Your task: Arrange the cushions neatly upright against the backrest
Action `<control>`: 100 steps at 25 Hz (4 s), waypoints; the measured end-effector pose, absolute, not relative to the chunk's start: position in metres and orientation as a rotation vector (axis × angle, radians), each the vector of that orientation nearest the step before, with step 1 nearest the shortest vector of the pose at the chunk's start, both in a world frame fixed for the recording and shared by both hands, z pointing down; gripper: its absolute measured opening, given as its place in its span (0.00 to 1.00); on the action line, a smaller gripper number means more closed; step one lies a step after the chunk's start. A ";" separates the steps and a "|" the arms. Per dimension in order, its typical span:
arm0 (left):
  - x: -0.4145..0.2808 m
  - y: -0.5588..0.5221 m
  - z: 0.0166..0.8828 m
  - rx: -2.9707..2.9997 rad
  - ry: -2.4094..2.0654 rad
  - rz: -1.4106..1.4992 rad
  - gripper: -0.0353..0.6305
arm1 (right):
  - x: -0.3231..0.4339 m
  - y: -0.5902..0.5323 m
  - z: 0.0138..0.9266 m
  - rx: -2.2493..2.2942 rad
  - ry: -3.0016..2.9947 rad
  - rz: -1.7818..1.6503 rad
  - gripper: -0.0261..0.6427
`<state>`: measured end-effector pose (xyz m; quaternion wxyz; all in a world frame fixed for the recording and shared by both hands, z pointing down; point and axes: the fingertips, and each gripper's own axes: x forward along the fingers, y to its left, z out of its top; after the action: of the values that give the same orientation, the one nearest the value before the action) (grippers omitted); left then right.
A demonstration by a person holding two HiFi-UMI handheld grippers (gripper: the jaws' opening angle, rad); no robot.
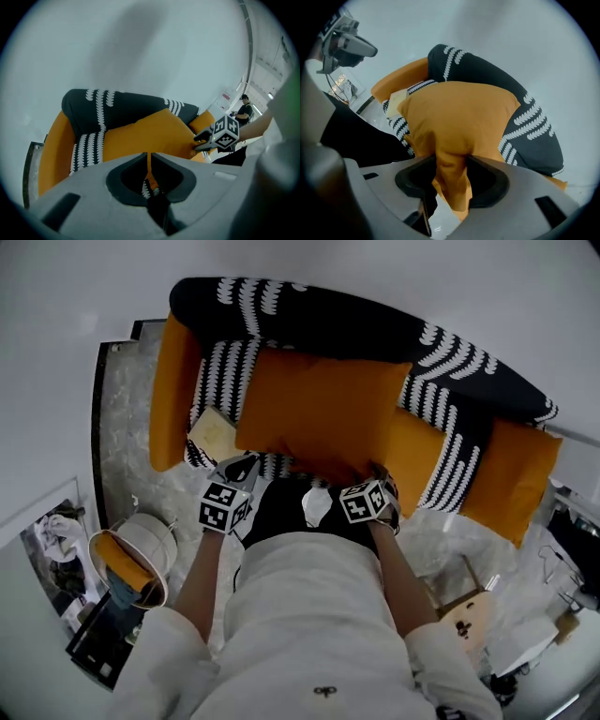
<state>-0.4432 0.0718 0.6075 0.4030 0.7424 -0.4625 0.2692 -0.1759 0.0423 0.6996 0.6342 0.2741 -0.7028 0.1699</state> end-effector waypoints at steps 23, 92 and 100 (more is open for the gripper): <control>-0.456 0.073 0.832 1.986 -0.907 1.522 0.59 | -0.214 -0.032 0.635 1.021 -1.694 0.708 0.07; -0.606 -0.240 0.662 2.123 -1.294 1.437 0.38 | -0.211 -0.050 0.642 1.164 -1.706 0.737 0.23; -0.571 -0.173 0.634 2.064 -1.400 1.262 0.43 | -0.157 -0.010 0.648 1.121 -1.693 0.747 0.27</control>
<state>-0.5714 -0.1729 0.6336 0.1722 0.7274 -0.4935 0.4447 -0.1574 -0.0105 0.6484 0.4695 0.4574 -0.6909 0.3049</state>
